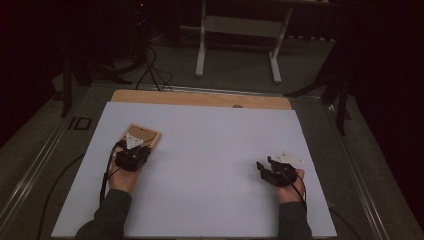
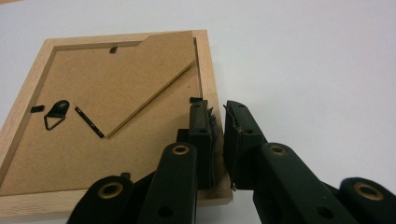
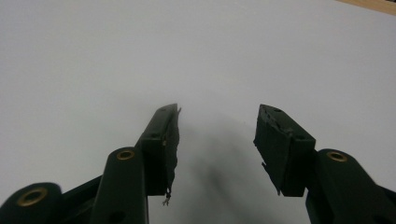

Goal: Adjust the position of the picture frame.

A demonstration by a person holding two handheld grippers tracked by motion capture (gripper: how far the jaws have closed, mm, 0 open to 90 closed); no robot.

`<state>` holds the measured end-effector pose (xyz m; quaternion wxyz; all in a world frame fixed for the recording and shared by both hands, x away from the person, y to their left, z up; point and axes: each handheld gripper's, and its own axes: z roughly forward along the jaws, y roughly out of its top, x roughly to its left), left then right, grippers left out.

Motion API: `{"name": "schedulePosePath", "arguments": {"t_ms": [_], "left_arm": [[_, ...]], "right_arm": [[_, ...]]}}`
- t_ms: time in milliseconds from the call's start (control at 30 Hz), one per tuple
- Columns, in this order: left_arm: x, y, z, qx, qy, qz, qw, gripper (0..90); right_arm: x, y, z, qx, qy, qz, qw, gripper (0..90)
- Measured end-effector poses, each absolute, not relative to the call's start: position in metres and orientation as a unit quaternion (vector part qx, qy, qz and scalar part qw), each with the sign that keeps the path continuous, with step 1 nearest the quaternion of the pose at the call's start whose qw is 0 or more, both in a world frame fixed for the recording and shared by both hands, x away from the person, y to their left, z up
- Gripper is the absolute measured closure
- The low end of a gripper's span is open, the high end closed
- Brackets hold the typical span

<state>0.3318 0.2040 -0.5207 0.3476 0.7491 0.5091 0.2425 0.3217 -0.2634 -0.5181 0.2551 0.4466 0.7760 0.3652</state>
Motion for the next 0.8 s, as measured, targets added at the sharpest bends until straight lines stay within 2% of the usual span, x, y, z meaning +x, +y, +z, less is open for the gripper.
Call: {"name": "schedulePosePath", "arguments": {"t_ms": [800], "left_arm": [[0.316, 0.142, -0.520, 0.799, 0.426, 0.196, 0.376, 81.9]], "right_arm": [[0.322, -0.264, -0.518, 0.446, 0.775, 0.367, 0.256, 49.0]]}}
